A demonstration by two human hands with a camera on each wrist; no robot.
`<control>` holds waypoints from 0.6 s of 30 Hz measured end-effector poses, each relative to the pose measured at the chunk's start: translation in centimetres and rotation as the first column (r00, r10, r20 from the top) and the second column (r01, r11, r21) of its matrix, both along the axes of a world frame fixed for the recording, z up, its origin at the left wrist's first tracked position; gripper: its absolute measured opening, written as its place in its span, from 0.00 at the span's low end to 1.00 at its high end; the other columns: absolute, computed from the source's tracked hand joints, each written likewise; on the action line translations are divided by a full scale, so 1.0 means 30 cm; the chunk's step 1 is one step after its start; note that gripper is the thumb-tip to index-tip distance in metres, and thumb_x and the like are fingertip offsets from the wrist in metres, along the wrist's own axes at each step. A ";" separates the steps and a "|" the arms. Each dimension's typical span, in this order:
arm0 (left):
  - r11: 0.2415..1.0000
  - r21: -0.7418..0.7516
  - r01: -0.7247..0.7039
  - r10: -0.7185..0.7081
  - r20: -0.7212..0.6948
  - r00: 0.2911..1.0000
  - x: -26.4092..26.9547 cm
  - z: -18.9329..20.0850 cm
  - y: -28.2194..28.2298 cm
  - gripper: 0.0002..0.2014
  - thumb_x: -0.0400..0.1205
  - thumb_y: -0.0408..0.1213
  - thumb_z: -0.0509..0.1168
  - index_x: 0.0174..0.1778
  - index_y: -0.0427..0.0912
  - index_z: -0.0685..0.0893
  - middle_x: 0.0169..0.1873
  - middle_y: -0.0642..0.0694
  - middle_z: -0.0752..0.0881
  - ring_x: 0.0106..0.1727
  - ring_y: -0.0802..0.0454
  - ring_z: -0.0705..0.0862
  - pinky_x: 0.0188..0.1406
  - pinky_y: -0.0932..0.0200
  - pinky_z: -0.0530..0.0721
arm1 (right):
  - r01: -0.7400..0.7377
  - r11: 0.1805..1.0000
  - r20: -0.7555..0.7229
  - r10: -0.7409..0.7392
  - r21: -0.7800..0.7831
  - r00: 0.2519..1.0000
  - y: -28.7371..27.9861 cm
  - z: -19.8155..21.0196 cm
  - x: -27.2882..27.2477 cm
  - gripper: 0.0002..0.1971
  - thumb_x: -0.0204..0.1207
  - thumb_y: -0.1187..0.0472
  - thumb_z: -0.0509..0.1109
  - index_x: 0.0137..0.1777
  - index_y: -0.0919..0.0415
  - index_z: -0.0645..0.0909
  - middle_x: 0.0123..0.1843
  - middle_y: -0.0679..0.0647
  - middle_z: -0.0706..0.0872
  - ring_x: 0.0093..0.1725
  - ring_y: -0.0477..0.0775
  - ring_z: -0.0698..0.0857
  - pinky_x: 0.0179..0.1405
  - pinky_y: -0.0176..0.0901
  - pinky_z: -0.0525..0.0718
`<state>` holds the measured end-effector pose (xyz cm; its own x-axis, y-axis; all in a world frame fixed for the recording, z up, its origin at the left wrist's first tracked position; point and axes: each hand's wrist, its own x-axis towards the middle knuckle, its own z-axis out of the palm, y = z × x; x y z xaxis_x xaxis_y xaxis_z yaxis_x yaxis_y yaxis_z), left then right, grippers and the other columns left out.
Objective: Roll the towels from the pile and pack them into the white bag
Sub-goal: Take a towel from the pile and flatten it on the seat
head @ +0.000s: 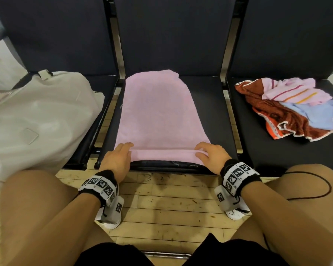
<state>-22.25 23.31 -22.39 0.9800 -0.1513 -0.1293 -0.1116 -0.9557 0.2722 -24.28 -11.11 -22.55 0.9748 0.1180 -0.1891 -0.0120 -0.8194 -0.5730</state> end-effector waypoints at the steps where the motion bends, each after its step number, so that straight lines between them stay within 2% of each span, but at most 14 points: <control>1: 1.000 0.019 -0.005 0.005 0.010 1.000 0.001 -0.005 0.003 0.19 0.90 0.39 0.53 0.78 0.50 0.70 0.70 0.45 0.77 0.58 0.37 0.80 0.58 0.44 0.79 | 0.031 0.999 -0.020 -0.030 0.017 0.999 -0.002 0.000 0.001 0.10 0.82 0.54 0.68 0.61 0.52 0.81 0.51 0.49 0.84 0.50 0.53 0.83 0.53 0.44 0.82; 4: 0.997 0.079 0.026 -0.039 0.166 0.985 0.011 -0.023 0.010 0.18 0.83 0.34 0.66 0.69 0.48 0.80 0.65 0.43 0.79 0.64 0.40 0.77 0.66 0.40 0.70 | 0.015 0.996 0.045 -0.011 -0.091 0.999 -0.007 0.001 0.008 0.12 0.79 0.55 0.71 0.62 0.52 0.82 0.55 0.47 0.83 0.55 0.52 0.81 0.58 0.44 0.81; 6: 0.994 0.093 0.062 -0.085 0.276 0.957 0.015 -0.029 0.007 0.19 0.74 0.26 0.73 0.60 0.46 0.86 0.60 0.43 0.82 0.62 0.40 0.76 0.64 0.40 0.68 | -0.040 0.970 0.179 0.085 -0.239 0.980 -0.001 0.005 0.012 0.11 0.78 0.58 0.71 0.60 0.53 0.84 0.59 0.47 0.84 0.59 0.53 0.79 0.61 0.45 0.76; 7: 0.991 0.095 0.092 -0.116 0.294 0.949 0.014 -0.025 -0.005 0.21 0.69 0.22 0.75 0.56 0.45 0.88 0.57 0.43 0.83 0.59 0.40 0.78 0.60 0.40 0.71 | -0.066 0.949 0.224 0.140 -0.307 0.965 0.008 0.008 0.013 0.11 0.76 0.61 0.71 0.58 0.53 0.85 0.59 0.47 0.84 0.59 0.54 0.79 0.60 0.46 0.75; 9: 0.978 0.081 0.190 -0.206 0.302 0.931 0.000 -0.004 -0.046 0.22 0.64 0.19 0.76 0.50 0.42 0.89 0.51 0.42 0.86 0.51 0.38 0.82 0.50 0.40 0.81 | -0.139 0.920 0.251 0.242 -0.366 0.937 0.031 0.006 0.013 0.13 0.72 0.70 0.71 0.53 0.56 0.88 0.56 0.50 0.87 0.56 0.57 0.81 0.56 0.49 0.79; 11: 0.958 0.023 0.285 -0.281 0.272 0.920 -0.027 0.005 -0.084 0.14 0.70 0.25 0.74 0.50 0.40 0.88 0.48 0.43 0.87 0.48 0.40 0.83 0.45 0.43 0.86 | -0.229 0.910 0.212 0.313 -0.345 0.926 0.055 0.000 0.003 0.15 0.71 0.74 0.69 0.53 0.59 0.88 0.55 0.53 0.89 0.55 0.60 0.82 0.55 0.52 0.83; 12: 0.953 -0.005 0.302 -0.291 0.252 0.923 -0.038 0.001 -0.094 0.09 0.76 0.31 0.69 0.52 0.40 0.87 0.49 0.43 0.87 0.48 0.40 0.83 0.45 0.44 0.86 | -0.247 0.913 0.161 0.311 -0.324 0.937 0.066 0.003 -0.005 0.14 0.74 0.71 0.67 0.56 0.60 0.87 0.57 0.54 0.87 0.57 0.59 0.81 0.58 0.52 0.82; 15: 0.953 -0.010 0.302 -0.298 0.134 0.945 -0.047 -0.024 -0.093 0.17 0.81 0.47 0.55 0.53 0.43 0.86 0.50 0.46 0.87 0.49 0.42 0.82 0.46 0.47 0.83 | -0.232 0.926 0.094 0.270 -0.297 0.958 0.077 0.006 -0.021 0.14 0.80 0.57 0.62 0.61 0.57 0.83 0.61 0.51 0.84 0.61 0.55 0.78 0.59 0.50 0.81; 18: 0.960 0.031 0.278 -0.280 0.111 0.954 -0.029 -0.032 -0.078 0.13 0.82 0.43 0.63 0.59 0.44 0.85 0.55 0.46 0.86 0.54 0.43 0.81 0.53 0.47 0.81 | -0.227 0.921 0.101 0.271 -0.317 0.957 0.067 -0.002 -0.025 0.17 0.80 0.53 0.63 0.67 0.54 0.81 0.65 0.50 0.81 0.63 0.54 0.77 0.62 0.48 0.80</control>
<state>-23.10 20.96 -23.35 0.9075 -0.4194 -0.0242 -0.4034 -0.8861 0.2283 -25.03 -9.08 -22.62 0.9402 0.3197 -0.1177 0.2770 -0.9185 -0.2822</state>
